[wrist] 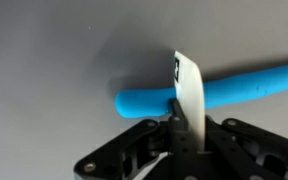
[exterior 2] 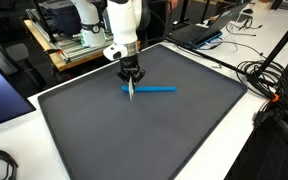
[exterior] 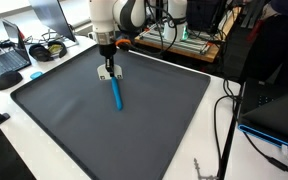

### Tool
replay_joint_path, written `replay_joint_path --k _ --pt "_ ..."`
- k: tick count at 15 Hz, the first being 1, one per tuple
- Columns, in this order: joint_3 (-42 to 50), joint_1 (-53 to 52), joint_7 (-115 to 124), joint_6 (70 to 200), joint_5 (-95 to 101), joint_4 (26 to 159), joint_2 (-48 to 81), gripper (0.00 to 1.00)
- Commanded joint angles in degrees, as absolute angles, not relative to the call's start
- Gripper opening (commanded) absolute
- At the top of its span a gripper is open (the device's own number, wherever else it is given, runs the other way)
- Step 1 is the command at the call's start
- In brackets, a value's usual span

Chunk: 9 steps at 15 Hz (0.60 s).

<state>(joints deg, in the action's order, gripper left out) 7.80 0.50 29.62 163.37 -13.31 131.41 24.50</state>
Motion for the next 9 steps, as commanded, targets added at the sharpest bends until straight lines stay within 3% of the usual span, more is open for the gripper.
replay_joint_path --k 1,9 --pt "10.5 -0.5 29.7 169.2 -12.9 131.1 27.8 0.01" --pt "14.2 -1.5 28.7 169.3 -12.1 132.4 24.6 0.01"
